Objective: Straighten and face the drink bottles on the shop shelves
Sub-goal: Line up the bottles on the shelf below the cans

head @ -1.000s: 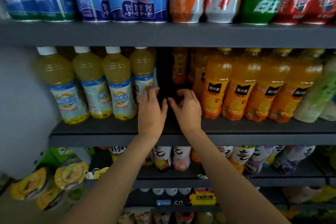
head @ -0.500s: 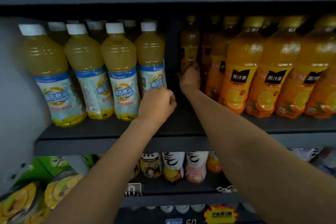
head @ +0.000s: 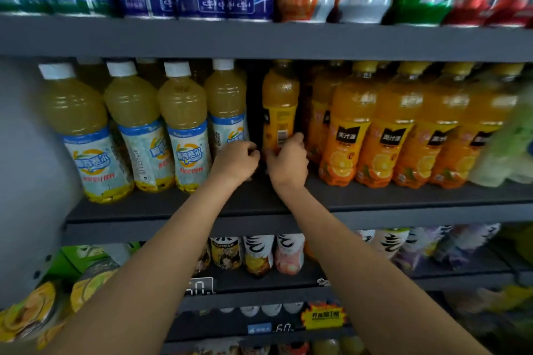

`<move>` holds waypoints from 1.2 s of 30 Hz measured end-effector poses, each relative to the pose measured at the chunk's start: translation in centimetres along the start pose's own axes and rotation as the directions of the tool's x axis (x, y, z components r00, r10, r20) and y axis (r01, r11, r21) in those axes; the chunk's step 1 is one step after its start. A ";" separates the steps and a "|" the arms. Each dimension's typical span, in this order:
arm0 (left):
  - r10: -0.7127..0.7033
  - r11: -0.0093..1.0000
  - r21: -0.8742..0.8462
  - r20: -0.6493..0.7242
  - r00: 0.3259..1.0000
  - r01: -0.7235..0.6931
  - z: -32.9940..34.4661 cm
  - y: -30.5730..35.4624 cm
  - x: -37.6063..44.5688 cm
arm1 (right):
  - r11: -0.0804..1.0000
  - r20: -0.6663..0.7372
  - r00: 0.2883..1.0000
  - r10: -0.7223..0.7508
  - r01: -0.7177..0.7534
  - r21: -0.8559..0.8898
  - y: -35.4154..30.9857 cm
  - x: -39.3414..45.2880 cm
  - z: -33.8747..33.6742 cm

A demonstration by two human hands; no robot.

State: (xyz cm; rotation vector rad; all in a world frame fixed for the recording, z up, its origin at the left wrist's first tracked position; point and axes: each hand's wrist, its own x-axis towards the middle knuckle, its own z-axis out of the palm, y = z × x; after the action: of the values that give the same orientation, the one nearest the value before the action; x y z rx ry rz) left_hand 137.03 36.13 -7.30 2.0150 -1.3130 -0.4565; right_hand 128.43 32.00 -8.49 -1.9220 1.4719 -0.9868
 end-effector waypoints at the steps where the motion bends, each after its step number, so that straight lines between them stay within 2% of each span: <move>1: -0.025 0.998 -0.056 0.007 1.000 0.026 0.2 0.5 -0.2 | 1.000 0.019 1.000 -0.018 0.018 -0.002 0.3 -0.7 -0.7; 7: 0.024 0.977 -0.215 0.068 0.997 -0.009 2.0 4.0 -1.2 | 0.996 0.095 0.992 -0.085 0.084 0.005 2.2 -2.0 -4.1; 10: -0.015 0.985 -0.170 -0.015 1.000 0.012 2.7 4.3 -0.7 | 0.987 0.124 0.980 -0.158 0.160 -0.012 2.9 -2.1 -5.2; 14: -0.088 0.990 -0.126 -0.161 0.983 0.068 3.6 5.1 0.4 | 0.955 0.080 0.953 -0.292 0.294 -0.025 4.4 -2.3 -6.6; 18: -0.153 0.958 -0.277 -0.257 0.954 0.079 5.6 5.7 1.0 | 0.954 0.066 0.952 -0.299 0.300 -0.008 6.1 -2.7 -8.1; 23: -0.204 0.911 -0.407 -0.300 0.932 0.069 6.4 5.9 2.4 | 0.944 0.095 0.941 -0.325 0.328 -0.020 7.6 -2.4 -10.0; 30: -0.294 0.921 -0.357 -0.373 0.880 0.157 8.2 6.6 3.0 | 0.951 -0.010 0.951 -0.310 0.310 -0.005 8.1 -1.8 -9.8; 36: -0.195 0.967 -0.226 -0.359 0.913 0.117 7.9 5.0 2.6 | 0.938 -0.064 0.936 -0.345 0.346 0.009 8.3 -1.5 -9.5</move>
State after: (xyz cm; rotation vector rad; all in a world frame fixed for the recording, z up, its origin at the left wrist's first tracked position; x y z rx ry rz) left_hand 130.01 29.71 -9.18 1.9259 -0.8389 -0.2405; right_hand 115.80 31.39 -9.49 -2.2013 1.1693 -1.2172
